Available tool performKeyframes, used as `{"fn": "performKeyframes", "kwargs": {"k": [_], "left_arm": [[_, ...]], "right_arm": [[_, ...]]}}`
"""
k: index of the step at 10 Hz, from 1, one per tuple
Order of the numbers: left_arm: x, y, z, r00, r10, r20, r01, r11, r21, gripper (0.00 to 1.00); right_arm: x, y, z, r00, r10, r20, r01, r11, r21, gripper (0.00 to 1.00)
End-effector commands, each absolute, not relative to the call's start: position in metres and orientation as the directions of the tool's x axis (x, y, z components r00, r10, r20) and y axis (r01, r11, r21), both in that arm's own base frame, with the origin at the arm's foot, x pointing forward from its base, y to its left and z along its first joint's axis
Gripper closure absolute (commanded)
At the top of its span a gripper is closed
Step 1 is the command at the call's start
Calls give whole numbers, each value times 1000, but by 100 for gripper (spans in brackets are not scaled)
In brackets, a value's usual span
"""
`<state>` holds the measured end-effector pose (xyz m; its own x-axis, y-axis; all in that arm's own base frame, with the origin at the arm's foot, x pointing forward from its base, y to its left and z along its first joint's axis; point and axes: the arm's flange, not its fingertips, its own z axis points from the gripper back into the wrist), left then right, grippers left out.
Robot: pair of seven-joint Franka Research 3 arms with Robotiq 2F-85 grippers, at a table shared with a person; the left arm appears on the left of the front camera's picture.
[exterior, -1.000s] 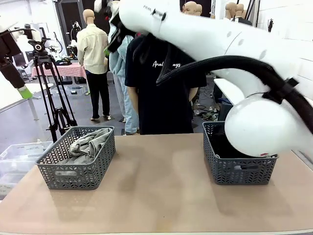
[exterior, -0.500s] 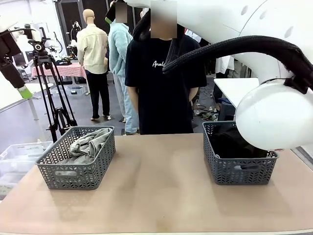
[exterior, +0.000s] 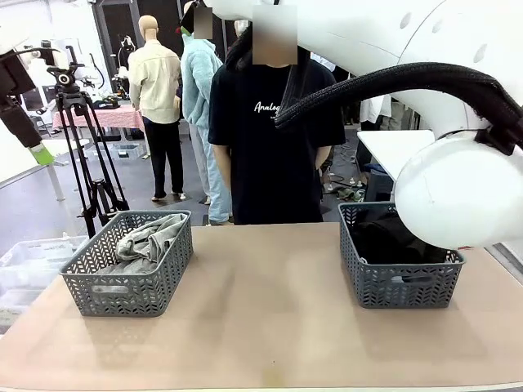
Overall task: Sort the tops and bottoms.
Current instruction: Sort the clothes according to human instructions.
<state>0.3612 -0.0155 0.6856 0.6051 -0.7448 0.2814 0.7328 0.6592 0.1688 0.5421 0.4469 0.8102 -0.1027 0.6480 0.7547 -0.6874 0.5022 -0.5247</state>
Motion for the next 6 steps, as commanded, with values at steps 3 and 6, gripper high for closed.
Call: {"fn": "performKeyframes", "kwargs": {"k": [3, 6], "left_arm": [[361, -15, 686, 606, -743, 285, 732, 661, 166, 3], [361, -15, 686, 606, -743, 285, 732, 661, 166, 3]], "right_arm": [[311, 228, 637, 134, 521, 843, -613, 712, -343, 0], [534, 405, 847, 113, 527, 842, -648, 682, -340, 0]]}}
